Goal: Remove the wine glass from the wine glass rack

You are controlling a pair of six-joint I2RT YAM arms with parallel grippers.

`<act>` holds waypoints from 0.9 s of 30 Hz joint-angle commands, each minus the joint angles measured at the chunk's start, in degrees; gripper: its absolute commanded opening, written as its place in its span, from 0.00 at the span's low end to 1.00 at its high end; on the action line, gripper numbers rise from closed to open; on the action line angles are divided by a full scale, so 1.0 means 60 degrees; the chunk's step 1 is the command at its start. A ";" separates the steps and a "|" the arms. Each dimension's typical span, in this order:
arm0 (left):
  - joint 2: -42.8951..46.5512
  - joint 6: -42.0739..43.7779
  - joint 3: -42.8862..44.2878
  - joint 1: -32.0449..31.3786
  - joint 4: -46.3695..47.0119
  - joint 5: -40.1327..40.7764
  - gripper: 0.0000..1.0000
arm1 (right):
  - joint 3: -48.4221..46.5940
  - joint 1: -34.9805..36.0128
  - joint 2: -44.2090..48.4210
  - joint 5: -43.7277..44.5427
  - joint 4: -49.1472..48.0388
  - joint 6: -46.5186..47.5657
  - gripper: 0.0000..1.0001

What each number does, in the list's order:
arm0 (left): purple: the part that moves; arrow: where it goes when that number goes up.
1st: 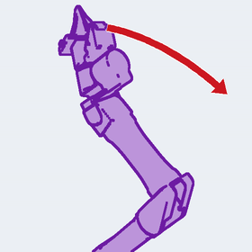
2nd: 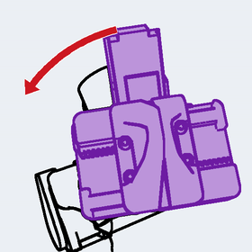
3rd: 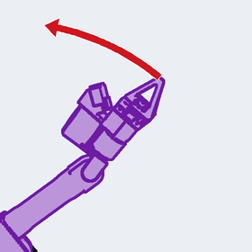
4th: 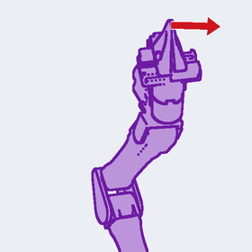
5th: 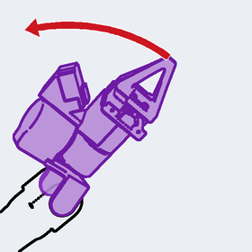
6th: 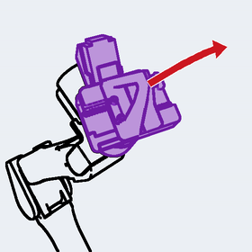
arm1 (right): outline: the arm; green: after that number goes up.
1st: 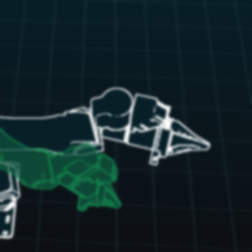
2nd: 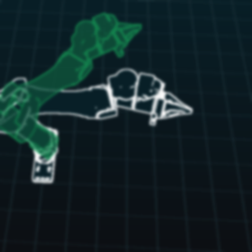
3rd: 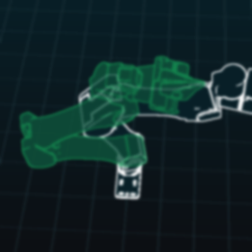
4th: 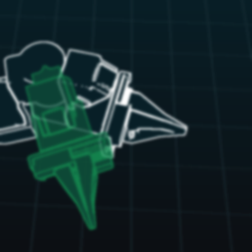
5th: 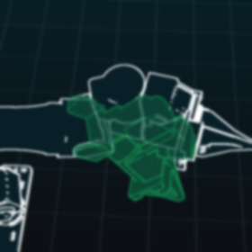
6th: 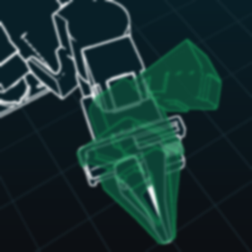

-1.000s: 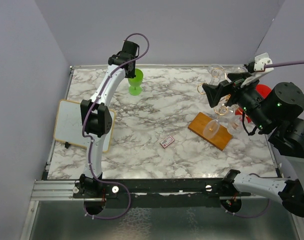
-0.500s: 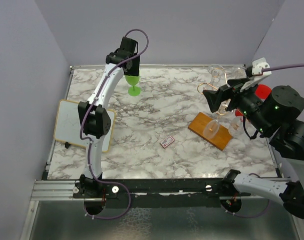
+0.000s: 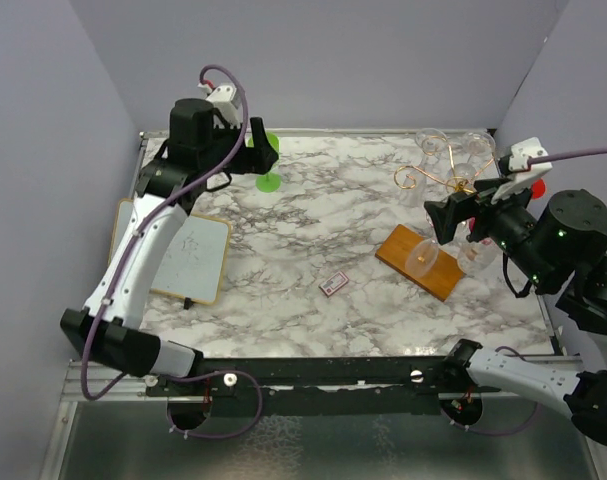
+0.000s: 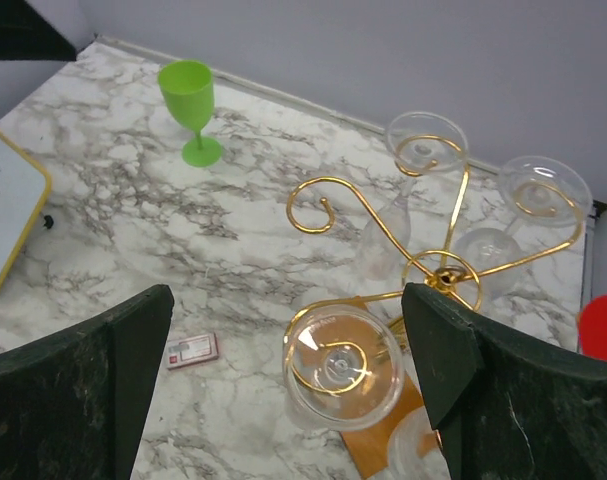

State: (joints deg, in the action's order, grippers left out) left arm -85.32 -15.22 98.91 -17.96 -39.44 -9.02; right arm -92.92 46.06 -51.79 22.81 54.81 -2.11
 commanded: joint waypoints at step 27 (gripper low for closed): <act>0.1867 -0.6050 -0.5836 -0.5791 0.9468 -0.0227 0.79 | -0.1279 0.0042 -0.1659 0.0721 0.3829 -0.3681 0.95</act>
State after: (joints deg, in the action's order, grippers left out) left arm -76.97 -55.11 65.71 -52.31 15.66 -14.72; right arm -99.46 46.06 -58.24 31.94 69.58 -18.44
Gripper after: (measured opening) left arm 0.777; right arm 0.944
